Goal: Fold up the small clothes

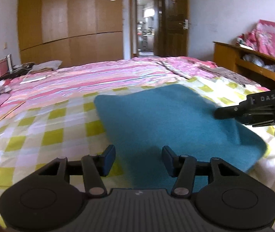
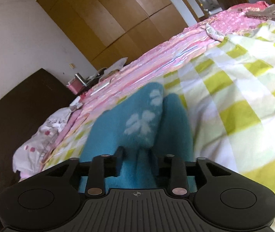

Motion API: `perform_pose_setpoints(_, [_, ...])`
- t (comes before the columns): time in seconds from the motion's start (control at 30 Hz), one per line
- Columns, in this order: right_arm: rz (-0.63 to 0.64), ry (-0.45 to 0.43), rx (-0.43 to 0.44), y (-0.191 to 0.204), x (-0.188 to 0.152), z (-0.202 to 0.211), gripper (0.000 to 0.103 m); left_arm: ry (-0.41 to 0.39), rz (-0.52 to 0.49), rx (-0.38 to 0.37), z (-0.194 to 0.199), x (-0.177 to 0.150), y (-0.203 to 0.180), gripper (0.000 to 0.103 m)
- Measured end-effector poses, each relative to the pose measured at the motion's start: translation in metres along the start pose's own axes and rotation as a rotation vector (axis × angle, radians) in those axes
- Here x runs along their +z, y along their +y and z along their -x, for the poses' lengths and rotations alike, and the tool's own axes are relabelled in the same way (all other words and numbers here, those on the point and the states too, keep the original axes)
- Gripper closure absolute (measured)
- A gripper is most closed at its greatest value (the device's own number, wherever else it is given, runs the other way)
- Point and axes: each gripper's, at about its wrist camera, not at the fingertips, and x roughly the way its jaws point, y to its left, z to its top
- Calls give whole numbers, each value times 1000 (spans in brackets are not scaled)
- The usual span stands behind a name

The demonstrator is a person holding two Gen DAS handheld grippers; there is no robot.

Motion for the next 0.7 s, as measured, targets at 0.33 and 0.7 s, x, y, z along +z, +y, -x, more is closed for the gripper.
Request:
perform_pose_setpoints(0.33, [-35, 43, 1, 9, 18, -40, 76, 24, 57, -23, -14, 3, 9, 45])
perform_pose_setpoints(0.7, [-5, -77, -146, -14, -3, -25, 78, 31, -23, -54, -32, -5, -28, 39])
